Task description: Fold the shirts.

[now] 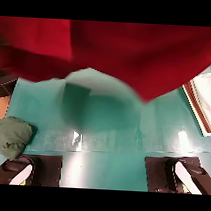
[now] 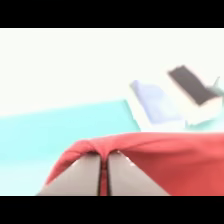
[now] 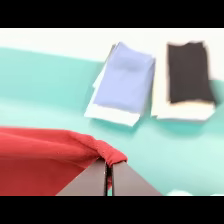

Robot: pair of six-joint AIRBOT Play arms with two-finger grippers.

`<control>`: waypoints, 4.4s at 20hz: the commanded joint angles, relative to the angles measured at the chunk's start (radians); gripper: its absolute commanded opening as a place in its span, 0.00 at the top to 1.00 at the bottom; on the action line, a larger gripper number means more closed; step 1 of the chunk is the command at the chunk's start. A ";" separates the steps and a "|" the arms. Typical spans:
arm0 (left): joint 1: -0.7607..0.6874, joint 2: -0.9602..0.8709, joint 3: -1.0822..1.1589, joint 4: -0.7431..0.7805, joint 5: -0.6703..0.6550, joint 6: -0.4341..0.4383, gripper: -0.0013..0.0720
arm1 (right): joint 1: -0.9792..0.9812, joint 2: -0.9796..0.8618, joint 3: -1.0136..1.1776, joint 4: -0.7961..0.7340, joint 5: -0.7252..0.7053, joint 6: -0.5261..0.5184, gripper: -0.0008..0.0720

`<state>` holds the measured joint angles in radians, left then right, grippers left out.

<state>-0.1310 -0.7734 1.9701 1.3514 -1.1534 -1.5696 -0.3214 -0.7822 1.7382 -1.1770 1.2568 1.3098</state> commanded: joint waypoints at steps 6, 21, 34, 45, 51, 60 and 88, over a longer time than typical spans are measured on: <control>0.000 -0.005 -0.011 0.172 -0.063 -0.031 0.95 | -0.158 -0.104 0.296 0.047 0.134 0.022 0.97; 0.011 -0.724 -0.515 0.129 0.227 -0.027 0.95 | 0.214 -0.813 -0.084 -0.182 0.040 0.080 0.97; 0.174 -0.804 -0.468 -0.090 -0.059 0.172 0.95 | 0.177 -0.911 0.061 -0.183 0.195 0.069 0.96; 0.174 -0.800 -0.697 -0.184 -0.003 0.187 0.94 | 0.179 -0.743 -0.391 -0.175 0.016 0.070 0.76; 0.210 -0.621 -0.743 -0.138 -0.060 0.164 0.36 | 0.116 -0.591 -0.419 -0.105 0.092 0.039 0.52; 0.213 -0.198 -1.202 -0.056 -0.113 0.102 0.36 | -0.172 -0.304 -1.070 -0.084 0.149 0.014 0.33; 0.004 -0.156 -1.563 -0.323 0.033 0.051 0.86 | 0.035 -0.196 -1.030 -0.024 0.078 -0.016 0.96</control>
<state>-0.0780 -0.9295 0.4156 1.0534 -1.1332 -1.5131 -0.2859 -0.9630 0.6739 -1.2034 1.3060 1.2919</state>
